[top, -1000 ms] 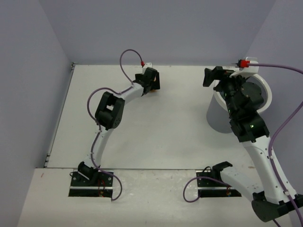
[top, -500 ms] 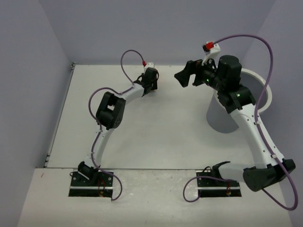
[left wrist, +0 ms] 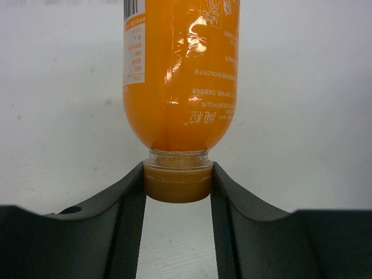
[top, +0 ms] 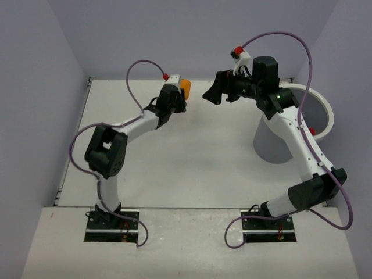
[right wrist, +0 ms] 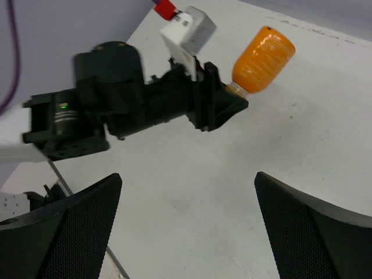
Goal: Put the plastic bottles in the bin
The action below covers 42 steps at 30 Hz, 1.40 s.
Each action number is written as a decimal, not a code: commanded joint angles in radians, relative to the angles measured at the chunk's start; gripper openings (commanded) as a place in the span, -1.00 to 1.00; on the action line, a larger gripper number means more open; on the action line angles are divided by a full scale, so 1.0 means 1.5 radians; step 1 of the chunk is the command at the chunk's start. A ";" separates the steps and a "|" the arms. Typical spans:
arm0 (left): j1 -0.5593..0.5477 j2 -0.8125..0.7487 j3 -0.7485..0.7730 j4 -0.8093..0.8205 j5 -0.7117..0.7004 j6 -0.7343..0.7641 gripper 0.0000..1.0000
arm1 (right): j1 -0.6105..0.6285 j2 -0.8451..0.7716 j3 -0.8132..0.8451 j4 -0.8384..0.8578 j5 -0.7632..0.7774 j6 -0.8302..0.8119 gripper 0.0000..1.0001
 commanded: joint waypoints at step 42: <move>-0.129 -0.655 -0.309 -0.229 -0.311 -0.068 1.00 | 0.026 -0.243 -0.185 0.139 0.734 -0.033 -0.97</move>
